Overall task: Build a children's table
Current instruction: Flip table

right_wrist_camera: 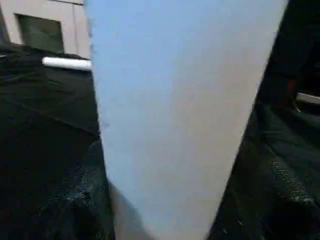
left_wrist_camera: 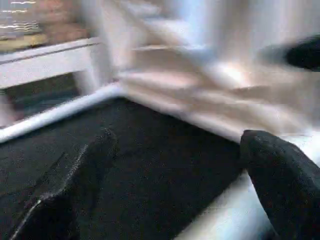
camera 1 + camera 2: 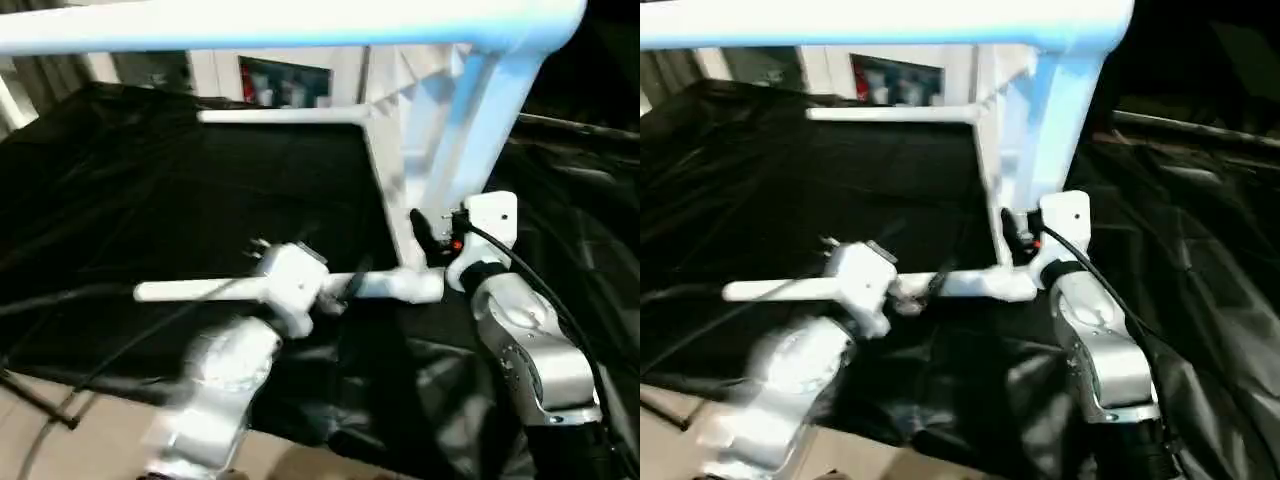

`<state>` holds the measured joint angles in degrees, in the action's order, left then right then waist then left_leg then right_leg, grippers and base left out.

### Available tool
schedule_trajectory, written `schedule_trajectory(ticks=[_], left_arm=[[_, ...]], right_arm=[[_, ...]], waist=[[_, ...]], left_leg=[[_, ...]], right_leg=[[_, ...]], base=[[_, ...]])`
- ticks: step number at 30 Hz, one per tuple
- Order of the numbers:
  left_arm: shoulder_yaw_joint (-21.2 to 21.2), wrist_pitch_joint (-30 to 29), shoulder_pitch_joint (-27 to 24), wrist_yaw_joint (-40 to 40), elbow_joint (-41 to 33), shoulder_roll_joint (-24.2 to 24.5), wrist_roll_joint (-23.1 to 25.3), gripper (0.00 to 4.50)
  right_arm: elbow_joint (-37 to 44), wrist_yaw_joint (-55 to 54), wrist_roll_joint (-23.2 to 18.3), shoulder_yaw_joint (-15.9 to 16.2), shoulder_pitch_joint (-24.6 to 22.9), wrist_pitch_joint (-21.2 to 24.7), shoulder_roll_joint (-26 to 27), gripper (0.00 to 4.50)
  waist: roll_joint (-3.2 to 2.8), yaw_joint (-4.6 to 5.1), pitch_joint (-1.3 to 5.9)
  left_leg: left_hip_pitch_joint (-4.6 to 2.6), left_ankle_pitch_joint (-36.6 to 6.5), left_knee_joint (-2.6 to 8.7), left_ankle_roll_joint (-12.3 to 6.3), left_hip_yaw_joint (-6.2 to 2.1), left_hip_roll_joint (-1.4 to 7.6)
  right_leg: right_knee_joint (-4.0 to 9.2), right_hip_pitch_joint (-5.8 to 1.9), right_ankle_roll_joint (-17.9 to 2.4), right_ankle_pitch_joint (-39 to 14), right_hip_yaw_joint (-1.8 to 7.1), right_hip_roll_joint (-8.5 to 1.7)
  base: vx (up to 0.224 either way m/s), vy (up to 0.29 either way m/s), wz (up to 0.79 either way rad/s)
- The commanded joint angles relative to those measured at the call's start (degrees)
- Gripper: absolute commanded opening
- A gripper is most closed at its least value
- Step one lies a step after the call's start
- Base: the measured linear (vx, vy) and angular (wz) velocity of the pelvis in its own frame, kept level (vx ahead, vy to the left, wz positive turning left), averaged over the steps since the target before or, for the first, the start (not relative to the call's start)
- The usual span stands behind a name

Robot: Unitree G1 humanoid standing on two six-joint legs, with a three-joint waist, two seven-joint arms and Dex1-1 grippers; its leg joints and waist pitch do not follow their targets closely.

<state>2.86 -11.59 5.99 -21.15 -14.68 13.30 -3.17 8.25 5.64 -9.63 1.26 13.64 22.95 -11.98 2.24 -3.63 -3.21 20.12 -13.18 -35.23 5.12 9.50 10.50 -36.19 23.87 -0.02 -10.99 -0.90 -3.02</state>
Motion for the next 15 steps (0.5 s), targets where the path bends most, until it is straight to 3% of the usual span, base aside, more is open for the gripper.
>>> schedule_trajectory(ticks=[1, 2, 4, 6, 11, 15], left_arm=[[0.2, -2.1, 0.7, 1.4, -2.0, -1.8, -2.0, 4.5], [-0.3, -2.2, 0.9, 2.4, -1.8, -2.2, -2.3, 4.5], [-0.9, -2.1, 0.9, 3.8, -1.4, -2.7, -2.0, 4.5], [-1.0, -2.7, 0.3, 4.2, -2.1, -2.6, -1.9, 4.5], [-1.1, -7.2, 0.3, 3.8, -3.5, -2.5, -1.8, 4.5], [-0.7, -6.9, 0.2, 4.5, -2.6, -3.1, -2.2, 4.5]], right_arm=[[0.6, 0.9, -0.7, -0.7, 0.1, -0.3, 0.0, 3.19], [0.6, 1.3, -1.0, -0.7, 0.0, -0.6, 0.0, 3.19], [0.8, 1.9, -1.6, -0.7, -0.4, -0.9, 0.0, 3.19], [1.4, 3.0, -2.1, -0.8, -1.1, -1.0, -0.1, 3.19], [1.7, 3.9, -2.0, -1.0, -1.9, -0.8, 0.3, 3.19], [1.9, 4.1, -2.3, -1.2, -2.5, -0.8, 0.2, 3.19]], waist=[[-0.49, 0.17, 2.92], [-0.59, -0.05, 3.09], [-0.7, -0.1, 3.18], [-0.44, 0.02, 3.34], [-0.27, 0.21, 3.32], [-0.32, 0.17, 3.18]], left_leg=[[0.39, -10.6, 4.72, 1.72, -0.64, 1.44], [-0.3, -10.4, 4.51, 1.19, -0.3, 1.56], [-0.13, -9.5, 4.59, 0.77, -0.26, 1.58], [0.44, -8.3, 4.53, 0.11, -0.35, 1.51], [0.62, -7.4, 4.4, -0.26, -0.29, 1.5], [0.58, -8.9, 4.55, -0.01, -0.36, 1.51]], right_leg=[[4.8, -2.7, -5.2, -13.7, 1.97, -2.87], [4.71, -2.17, -6.4, -10.7, 2.07, -2.69], [4.45, -2.38, -7.3, -8.0, 2.07, -2.69], [4.12, -2.97, -7.4, -5.6, 2.06, -2.93], [4.29, -3.05, -7.1, -7.1, 2.09, -3.09], [4.67, -2.89, -6.4, -10.2, 2.06, -3.07]], base=[[0.0, 0.0, 0.0], [0.0, 0.0, 0.0], [0.0, 0.0, 0.0], [0.0, 0.0, 0.0], [0.0, 0.0, 0.0], [0.0, 0.0, 0.0]])
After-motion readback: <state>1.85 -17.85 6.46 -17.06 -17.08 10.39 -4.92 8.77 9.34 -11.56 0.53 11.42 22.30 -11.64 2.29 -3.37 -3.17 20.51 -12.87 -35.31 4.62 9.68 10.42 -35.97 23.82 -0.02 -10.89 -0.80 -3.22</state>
